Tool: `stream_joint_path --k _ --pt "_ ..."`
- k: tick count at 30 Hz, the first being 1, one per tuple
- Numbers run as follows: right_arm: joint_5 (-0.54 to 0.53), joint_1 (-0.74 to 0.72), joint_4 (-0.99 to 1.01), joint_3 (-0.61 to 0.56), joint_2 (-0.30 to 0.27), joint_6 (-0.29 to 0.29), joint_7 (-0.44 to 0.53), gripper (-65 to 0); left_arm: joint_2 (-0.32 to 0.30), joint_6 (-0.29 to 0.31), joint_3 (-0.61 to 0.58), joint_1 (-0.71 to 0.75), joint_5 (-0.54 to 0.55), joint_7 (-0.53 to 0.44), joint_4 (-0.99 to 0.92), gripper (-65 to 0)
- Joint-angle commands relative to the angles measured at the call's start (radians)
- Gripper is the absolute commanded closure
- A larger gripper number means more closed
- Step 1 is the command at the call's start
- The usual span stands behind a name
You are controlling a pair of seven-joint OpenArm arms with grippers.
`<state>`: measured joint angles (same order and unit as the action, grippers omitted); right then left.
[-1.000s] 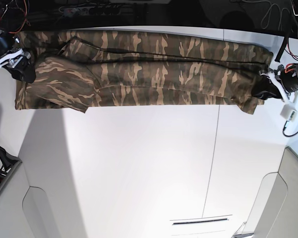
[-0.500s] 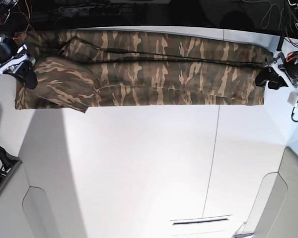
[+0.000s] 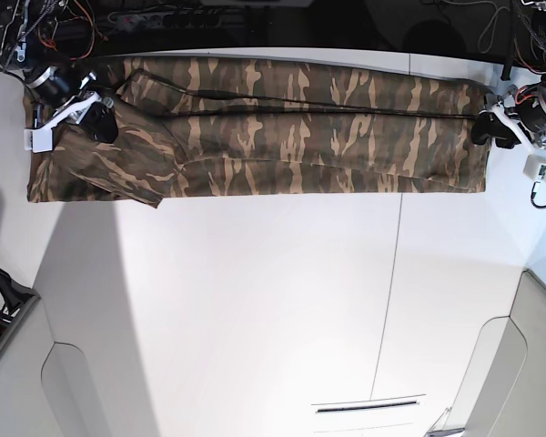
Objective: Fold the T-shirt properly
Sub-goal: 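Hold the folded strip ends with both grippers and straighten it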
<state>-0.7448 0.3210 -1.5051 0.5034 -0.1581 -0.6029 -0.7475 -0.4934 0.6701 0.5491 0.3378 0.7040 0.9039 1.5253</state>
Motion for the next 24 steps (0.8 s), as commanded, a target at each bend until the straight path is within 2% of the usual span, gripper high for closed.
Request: stream_joint_path --k 1,3,6,9,14,24 --pt "0.005 0.001 -0.007 0.001 -0.011 0.0 -0.007 0.0 -0.023 -0.002 0.008 -0.005 0.008 -0.018 0.013 -39.4" --pt "0.004 0.0 -0.007 0.001 -0.011 0.0 -0.007 0.0 -0.023 -0.005 0.008 -0.005 -0.002 -0.035 0.013 -39.4" --pt "0.004 0.0 -0.007 0.001 -0.011 0.0 -0.007 0.0 -0.023 -0.039 0.009 -0.005 -0.064 -0.095 0.013 -39.4" --pt "0.005 0.001 -0.007 0.001 -0.011 0.001 -0.008 0.0 -0.026 -0.061 0.009 -0.006 -0.065 -0.108 0.013 -39.4" --pt "0.004 0.001 -0.007 0.001 -0.011 0.001 -0.008 0.0 -0.024 -0.06 0.008 -0.005 -0.063 -0.107 0.013 -39.4" --pt "-0.023 0.0 -0.007 0.001 -0.011 0.001 -0.008 0.0 -0.024 -0.029 0.008 -0.005 0.029 -0.05 -0.056 -39.4"
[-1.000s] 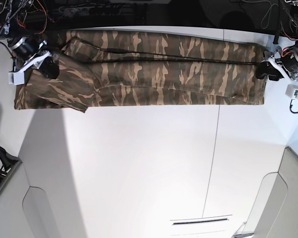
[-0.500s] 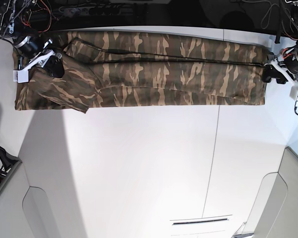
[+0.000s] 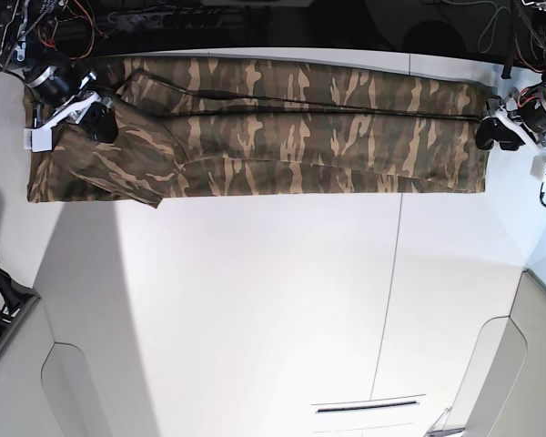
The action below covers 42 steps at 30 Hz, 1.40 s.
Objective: Fold the T-shirt properly
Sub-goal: 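Hold the folded strip ends with both grippers and straighten it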
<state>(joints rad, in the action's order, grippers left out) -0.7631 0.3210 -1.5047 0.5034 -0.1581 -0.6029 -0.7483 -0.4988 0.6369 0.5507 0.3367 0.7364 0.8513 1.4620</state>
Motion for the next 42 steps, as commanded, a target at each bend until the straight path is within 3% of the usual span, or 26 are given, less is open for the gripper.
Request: stream_joint_path --k 1,5,13,18,20,25,26,32,38,42 --pt "-0.004 0.0 -0.007 0.001 -0.011 0.001 -0.007 0.0 -0.018 0.004 0.007 -0.004 0.009 0.003 -0.011 -39.4" --pt "-0.004 0.0 -0.007 0.001 -0.011 0.001 -0.007 0.0 -0.012 0.058 0.004 -0.004 0.075 0.021 -0.06 -39.3" --pt "-0.004 0.0 -0.007 0.001 -0.01 0.001 -0.007 0.0 0.019 0.061 0.003 -0.003 0.147 0.141 -0.064 -39.3" --pt "-0.004 0.0 -0.007 0.001 -0.011 0.001 -0.007 0.0 0.02 0.061 0.003 -0.004 0.251 0.188 -0.064 -38.0" --pt "-0.004 0.0 -0.007 0.001 -0.011 0.001 -0.007 0.0 0.02 0.061 0.003 -0.003 0.262 0.194 -0.064 -31.2" --pt "-0.005 -0.015 -0.007 0.001 -0.011 0.002 -0.008 0.0 0.02 0.061 0.003 -0.003 0.27 0.193 -0.064 -1.4" --pt "-0.009 -0.016 -0.007 0.001 -0.011 0.002 -0.008 0.0 0.02 0.061 0.003 -0.003 0.27 0.193 -0.064 0.0" --pt "-0.122 -0.016 -0.008 0.001 -0.011 0.002 -0.027 0.0 0.011 0.061 0.003 -0.005 0.336 0.193 -0.059 0.0" --pt "-0.236 -0.016 -0.016 0.019 -0.013 0.001 -0.098 0.0 -0.06 0.061 0.011 -0.007 0.371 0.162 0.003 0.0" --pt "-0.251 -0.016 -0.016 0.027 -0.013 0.001 -0.098 0.0 -0.088 0.061 0.011 -0.007 0.37 0.163 0.041 0.0"
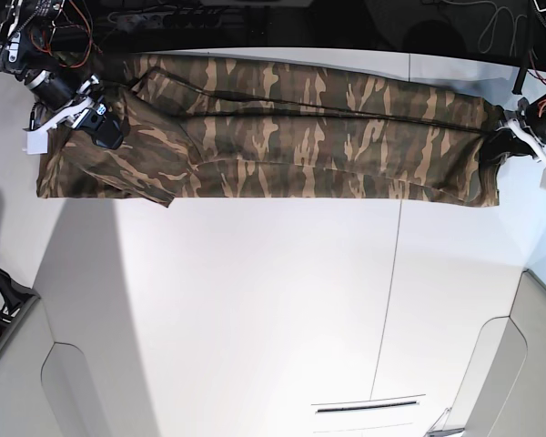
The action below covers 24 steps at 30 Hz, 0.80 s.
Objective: Fold the T-shirt properly
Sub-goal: 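Hold the folded strip ends with both grippers and straighten it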
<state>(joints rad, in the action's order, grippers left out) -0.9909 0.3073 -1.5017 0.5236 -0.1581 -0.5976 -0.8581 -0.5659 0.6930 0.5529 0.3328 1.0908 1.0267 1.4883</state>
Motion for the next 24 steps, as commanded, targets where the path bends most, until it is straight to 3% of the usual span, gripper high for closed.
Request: stream_joint_path --k 1,3,5,12,19,24 --pt "-0.023 -0.002 -0.019 0.006 -0.013 -0.005 0.012 -0.3 -0.028 0.005 0.009 -0.003 0.012 -0.013 0.019 0.0" --pt "-0.023 -0.002 -0.019 0.006 -0.013 -0.005 0.011 -12.9 -0.04 0.005 0.01 -0.01 0.011 -0.014 0.024 0.0" --pt "-0.023 -0.002 -0.022 0.006 -0.013 -0.005 0.012 -19.6 -0.055 0.005 0.011 -0.025 -0.006 -0.014 0.024 0.0" --pt "-0.014 -0.002 -0.137 0.011 -0.013 -0.006 -0.032 -19.8 -0.133 0.005 0.011 -0.052 0.011 0.035 0.088 0.0" --pt "0.057 -0.001 -0.307 0.061 -0.013 -0.005 -0.045 -19.8 -0.129 0.005 -0.003 -0.027 0.082 0.081 0.306 0.0" --pt "0.06 -0.002 -0.331 0.135 -0.013 -0.004 -0.044 -19.8 -0.118 0.005 -0.095 -0.014 0.084 0.081 0.39 0.0"
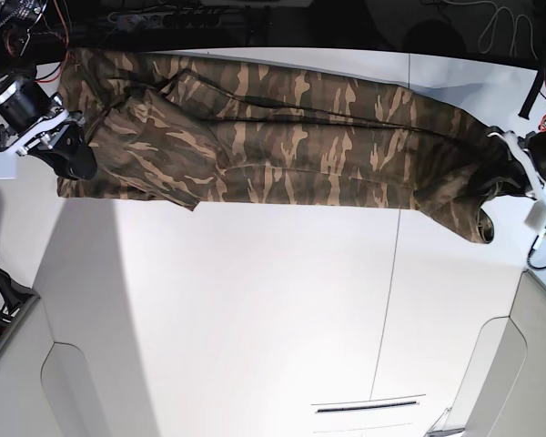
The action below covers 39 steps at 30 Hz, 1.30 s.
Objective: Fold the T-shirt properly
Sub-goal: 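Hold the folded strip ends with both grippers and straighten it, then grasp the strip end with the left gripper and fold it toward the right gripper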
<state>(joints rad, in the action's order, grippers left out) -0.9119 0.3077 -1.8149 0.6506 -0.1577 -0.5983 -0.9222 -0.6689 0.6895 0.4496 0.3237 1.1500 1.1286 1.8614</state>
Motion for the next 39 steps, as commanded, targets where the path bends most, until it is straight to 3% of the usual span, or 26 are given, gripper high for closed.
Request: stream_joint_path --k 1,7,13,19,31,39 --pt "-0.019 -0.002 -0.018 0.027 -0.013 -0.003 0.02 -19.8 -0.005 0.009 -0.018 -0.006 0.024 -0.022 0.031 0.0" --pt "-0.024 0.003 -0.018 0.13 -0.014 0.0 0.001 -19.8 0.09 0.009 -0.148 -0.011 0.009 -0.025 0.093 0.0" --pt "-0.023 0.015 -0.018 0.137 -0.039 0.0 -0.01 -20.5 0.192 0.009 -0.206 -0.011 0.009 -0.029 0.111 0.0" --pt "0.024 0.023 -0.01 0.137 -0.058 0.006 -0.002 -33.6 0.276 0.009 -0.276 -0.011 0.007 -0.032 0.111 0.0" --pt "0.03 0.022 0.195 0.136 -0.079 0.014 0.006 -36.1 0.438 0.009 -0.458 -0.011 -0.218 -0.176 0.106 0.0" --pt "0.02 0.023 0.22 0.133 -0.083 0.006 0.001 -36.1 0.459 0.009 -0.567 -0.01 -0.234 -0.283 0.106 -29.6"
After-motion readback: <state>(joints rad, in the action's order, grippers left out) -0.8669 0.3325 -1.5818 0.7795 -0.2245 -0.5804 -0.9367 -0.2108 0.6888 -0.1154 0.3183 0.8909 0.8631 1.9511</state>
